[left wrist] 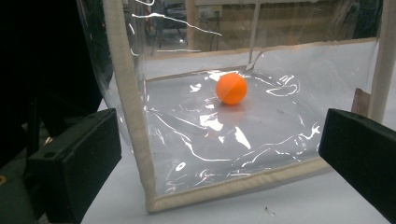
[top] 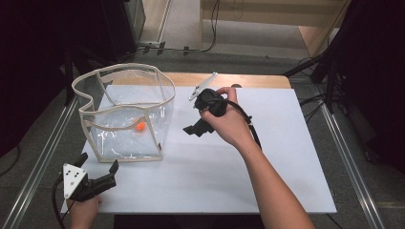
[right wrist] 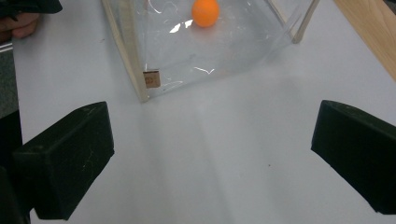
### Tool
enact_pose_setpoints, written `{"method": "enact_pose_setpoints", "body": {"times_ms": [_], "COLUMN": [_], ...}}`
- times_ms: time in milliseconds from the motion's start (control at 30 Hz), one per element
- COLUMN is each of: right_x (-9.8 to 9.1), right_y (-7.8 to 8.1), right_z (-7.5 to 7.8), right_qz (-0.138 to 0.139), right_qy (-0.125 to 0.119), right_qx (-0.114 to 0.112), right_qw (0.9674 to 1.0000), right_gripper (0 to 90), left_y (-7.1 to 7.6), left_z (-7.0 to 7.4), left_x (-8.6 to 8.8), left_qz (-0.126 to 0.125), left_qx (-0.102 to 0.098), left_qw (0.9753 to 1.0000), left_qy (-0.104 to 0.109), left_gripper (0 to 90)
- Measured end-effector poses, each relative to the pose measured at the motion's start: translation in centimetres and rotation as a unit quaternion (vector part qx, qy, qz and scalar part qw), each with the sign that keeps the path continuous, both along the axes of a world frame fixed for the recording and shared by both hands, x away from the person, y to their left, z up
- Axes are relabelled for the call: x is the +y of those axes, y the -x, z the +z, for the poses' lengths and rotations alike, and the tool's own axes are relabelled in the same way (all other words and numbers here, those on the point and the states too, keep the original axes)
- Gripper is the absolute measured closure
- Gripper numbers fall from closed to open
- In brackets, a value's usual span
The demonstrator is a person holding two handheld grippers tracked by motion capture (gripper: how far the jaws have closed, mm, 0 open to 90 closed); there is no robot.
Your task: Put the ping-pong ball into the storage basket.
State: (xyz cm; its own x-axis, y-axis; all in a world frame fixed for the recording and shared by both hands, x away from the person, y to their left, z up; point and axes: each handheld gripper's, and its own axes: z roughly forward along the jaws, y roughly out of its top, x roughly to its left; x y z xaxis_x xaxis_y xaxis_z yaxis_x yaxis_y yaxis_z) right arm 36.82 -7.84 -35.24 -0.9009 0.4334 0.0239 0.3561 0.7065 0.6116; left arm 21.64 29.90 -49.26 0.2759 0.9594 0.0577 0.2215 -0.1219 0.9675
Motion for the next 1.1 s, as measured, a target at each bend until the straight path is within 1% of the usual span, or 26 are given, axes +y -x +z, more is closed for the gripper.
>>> {"method": "enact_pose_setpoints", "body": {"times_ms": [67,100,167,200,467,500,600,700,1000,1100], "right_x": [-0.1,-0.2,-0.3,-0.4,-0.9,-0.9,-1.0,-1.0,-1.7,-1.9], "right_y": [0.1,0.2,0.3,0.3,0.6,0.7,0.8,1.0,1.3,1.5], "right_z": [-0.2,-0.4,-0.6,-0.7,-1.4,-1.5,-1.8,-2.2,-2.9,-3.3], "right_qz": [0.0,-0.004,-0.002,-0.005,-0.005,-0.008,-0.003,-0.002,-0.008,-0.006], "right_qy": [0.0,-0.001,-0.004,-0.001,-0.005,-0.003,-0.005,-0.003,-0.002,-0.006], "right_qx": [-0.001,0.002,0.0,0.003,0.001,0.004,0.001,-0.001,0.003,0.004], "right_qw": [1.0,1.0,1.0,1.0,1.0,1.0,1.0,1.0,1.0,1.0], "right_gripper": [0.0,0.0,0.0,0.0,0.0,0.0,0.0,0.0,0.0,0.0], "left_y": [0.0,0.0,0.0,0.0,0.0,0.0,0.0,0.0,0.0,0.0], "left_z": [0.0,0.0,0.0,0.0,0.0,0.0,0.0,0.0,0.0,0.0], "left_x": [0.0,0.0,0.0,0.0,0.0,0.0,0.0,0.0,0.0,0.0], "left_qz": [0.0,0.0,0.0,0.0,0.0,-0.001,0.0,0.0,0.0,0.0], "left_qx": [0.0,0.0,-0.001,-0.001,0.0,0.0,0.0,-0.001,-0.001,0.0], "left_qw": [1.0,1.0,1.0,1.0,1.0,1.0,1.0,1.0,1.0,1.0], "left_qy": [0.0,0.0,0.0,0.0,0.001,0.0,0.001,0.001,0.001,0.001], "left_gripper": [0.0,0.0,0.0,0.0,0.0,0.0,0.0,0.0,0.0,0.0]}}
